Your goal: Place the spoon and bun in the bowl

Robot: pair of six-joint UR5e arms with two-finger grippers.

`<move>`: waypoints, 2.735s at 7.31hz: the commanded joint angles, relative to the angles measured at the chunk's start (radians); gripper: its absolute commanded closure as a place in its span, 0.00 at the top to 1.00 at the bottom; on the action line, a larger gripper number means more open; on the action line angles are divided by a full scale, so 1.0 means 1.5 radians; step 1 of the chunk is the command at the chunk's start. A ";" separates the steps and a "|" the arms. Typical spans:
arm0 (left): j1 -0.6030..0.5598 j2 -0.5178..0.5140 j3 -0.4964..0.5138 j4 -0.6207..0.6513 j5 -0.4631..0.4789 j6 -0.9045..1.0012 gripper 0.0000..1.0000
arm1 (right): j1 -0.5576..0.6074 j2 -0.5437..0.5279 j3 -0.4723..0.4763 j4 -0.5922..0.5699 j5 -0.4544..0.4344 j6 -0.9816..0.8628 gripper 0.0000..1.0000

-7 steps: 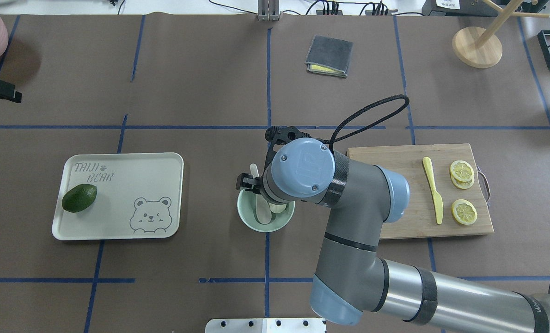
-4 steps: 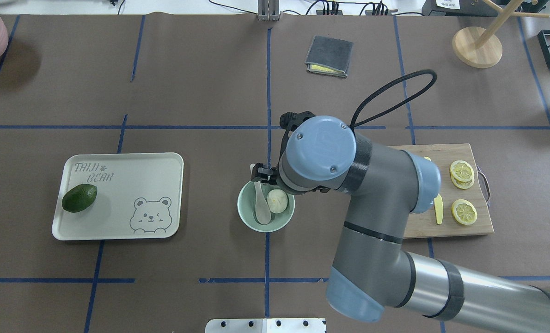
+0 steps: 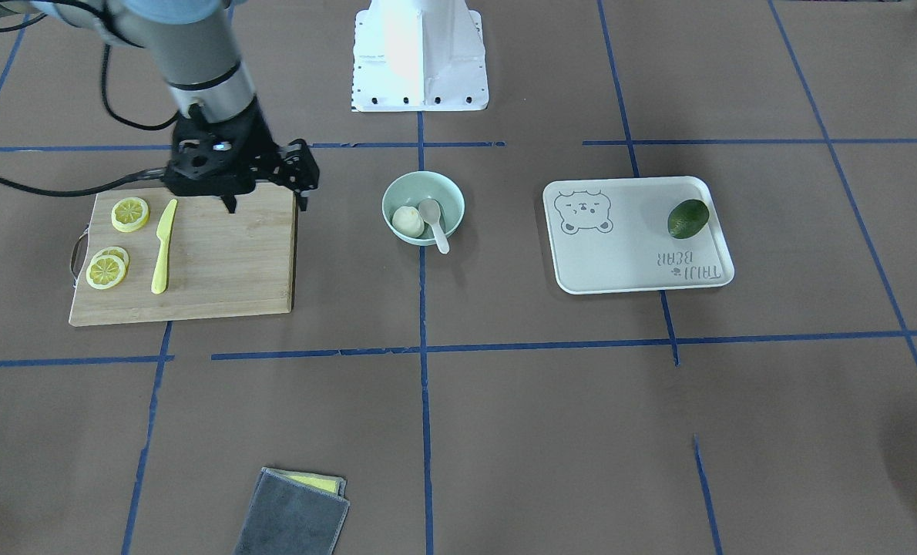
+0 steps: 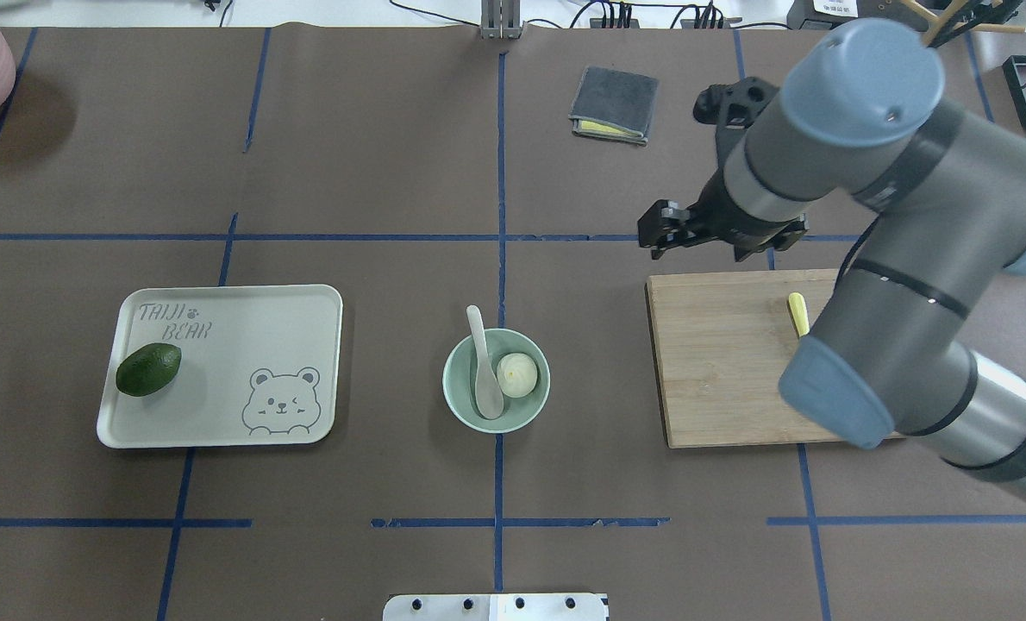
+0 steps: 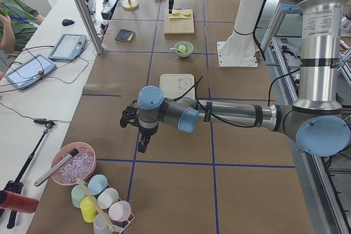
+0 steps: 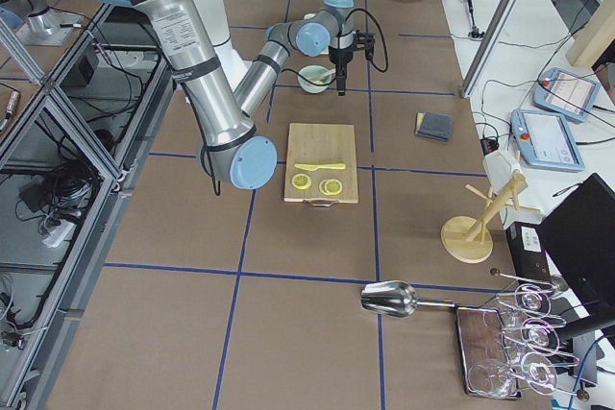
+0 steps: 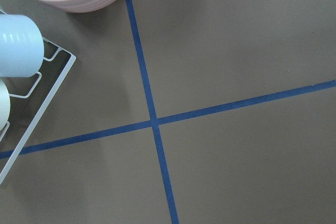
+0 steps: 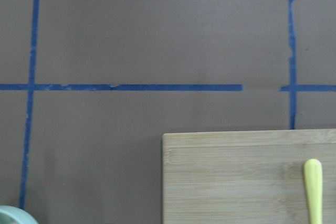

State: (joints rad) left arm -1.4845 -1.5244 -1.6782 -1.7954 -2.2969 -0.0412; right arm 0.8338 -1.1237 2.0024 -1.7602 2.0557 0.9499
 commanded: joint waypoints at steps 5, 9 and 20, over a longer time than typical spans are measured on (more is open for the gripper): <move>-0.054 -0.031 0.005 0.173 -0.033 0.080 1.00 | 0.392 -0.221 -0.130 0.004 0.187 -0.598 1.00; -0.054 -0.028 0.005 0.168 -0.032 0.079 1.00 | 0.545 -0.247 -0.303 0.005 0.214 -0.819 1.00; -0.054 -0.025 0.018 0.166 -0.032 0.083 1.00 | 0.538 -0.319 -0.261 0.097 0.212 -0.707 1.00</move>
State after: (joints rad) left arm -1.5662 -1.5616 -1.6562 -1.5446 -2.3461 0.0823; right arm 1.6518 -1.5904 1.6316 -1.6691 2.3779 -0.1108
